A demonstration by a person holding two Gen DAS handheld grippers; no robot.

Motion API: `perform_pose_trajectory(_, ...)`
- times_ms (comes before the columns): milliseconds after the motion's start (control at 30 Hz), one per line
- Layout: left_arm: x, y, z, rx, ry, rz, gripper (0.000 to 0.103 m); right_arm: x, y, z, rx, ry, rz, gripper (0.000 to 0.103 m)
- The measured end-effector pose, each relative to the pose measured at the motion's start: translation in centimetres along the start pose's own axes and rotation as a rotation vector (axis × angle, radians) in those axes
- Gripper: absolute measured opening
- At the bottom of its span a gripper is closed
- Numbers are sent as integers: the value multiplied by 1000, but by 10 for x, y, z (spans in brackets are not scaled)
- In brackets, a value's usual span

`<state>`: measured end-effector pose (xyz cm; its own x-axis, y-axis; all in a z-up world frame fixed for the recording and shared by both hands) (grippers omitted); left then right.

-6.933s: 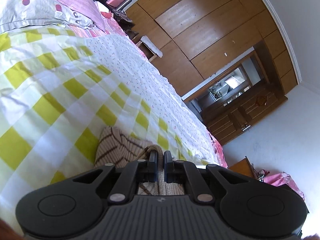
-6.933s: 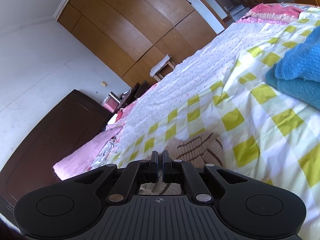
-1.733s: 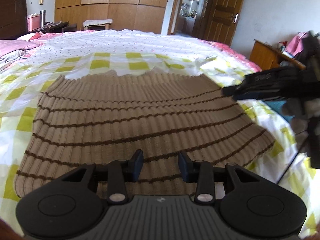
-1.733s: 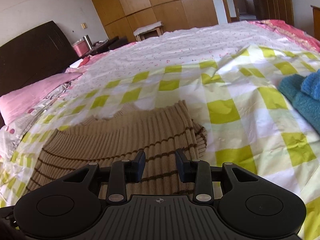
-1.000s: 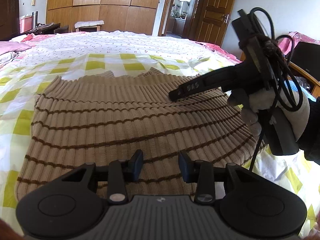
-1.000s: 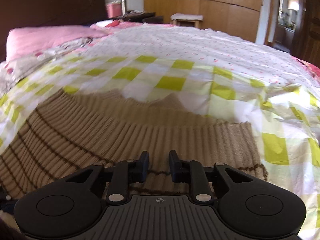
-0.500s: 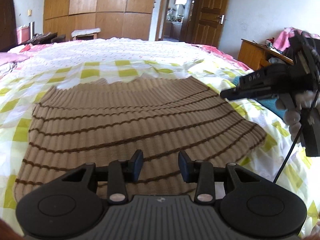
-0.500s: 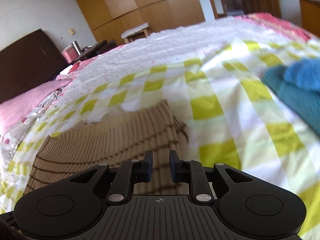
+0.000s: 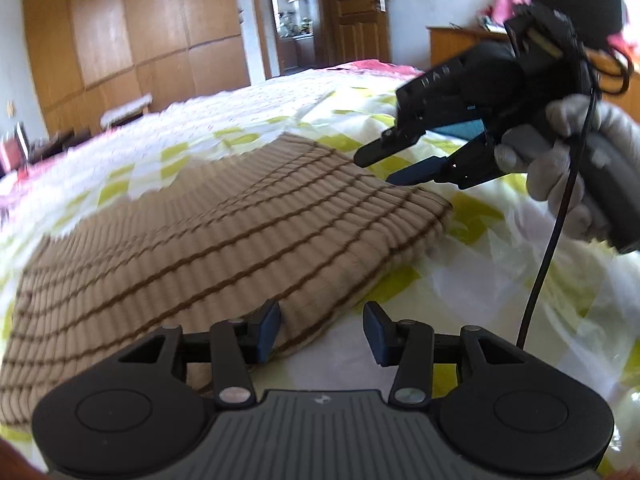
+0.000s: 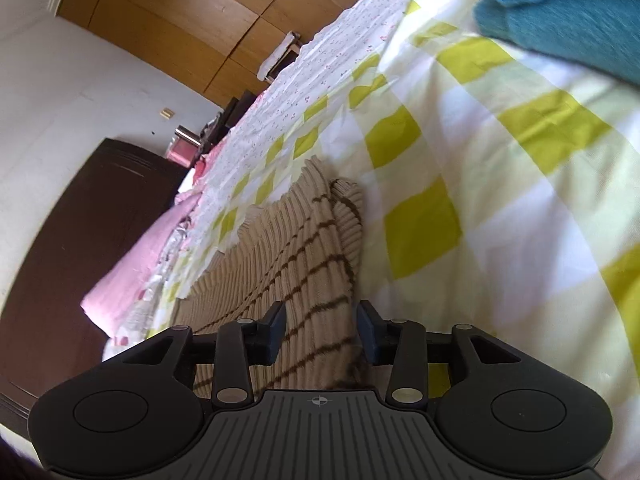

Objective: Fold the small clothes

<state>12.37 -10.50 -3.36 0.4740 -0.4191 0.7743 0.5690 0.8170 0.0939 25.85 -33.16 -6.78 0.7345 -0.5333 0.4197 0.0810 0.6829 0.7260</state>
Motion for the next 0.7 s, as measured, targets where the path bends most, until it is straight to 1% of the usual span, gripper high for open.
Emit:
perform_pose_trajectory(100, 4, -17, -12, 31, 11, -79, 52, -5, -16, 7, 24, -2, -38, 43)
perform_pose_trajectory(133, 5, -23, -17, 38, 14, -96, 52, -4, -20, 6, 25, 11, -49, 43)
perform_pose_trajectory(200, 9, -30, -23, 61, 9, -120, 52, -2, -25, 4, 42, 46, -78, 43)
perform_pose_trajectory(300, 17, -40, -31, 84, 2, -150, 52, 2, -24, 6, 82, 57, -93, 44)
perform_pose_trajectory(367, 21, -47, -36, 93, -2, -169, 52, 4, -23, 7, 95, 68, -89, 50)
perform_pose_trajectory(433, 26, -51, -44, 110, -10, -188, 52, 4, -28, 8, 103, 69, -102, 52)
perform_pose_trajectory(500, 31, -55, -50, 119, -18, -193, 52, 4, -34, 6, 103, 78, -121, 52)
perform_pose_trajectory(567, 35, -56, -53, 115, -19, -175, 52, 6, -37, 1, 112, 84, -147, 52)
perform_pose_trajectory(633, 39, -58, -51, 96, -21, -148, 47, 10, -35, -7, 125, 84, -155, 53)
perform_pose_trajectory(700, 39, -54, -46, 77, -23, -127, 41, 14, -30, -16, 116, 81, -125, 53)
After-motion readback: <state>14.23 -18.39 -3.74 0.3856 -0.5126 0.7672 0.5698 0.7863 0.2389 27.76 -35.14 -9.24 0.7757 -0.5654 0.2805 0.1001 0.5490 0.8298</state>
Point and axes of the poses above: each gripper's, at about its wrist camera, not at the fingertips, and z roughly against the way its jaws point, y to its left, x to its top, the point moved 5 cm from there along -z, roughly the way its jaws point, and after that the axes turned 3 degrees about -x, right-handed, at the moved point
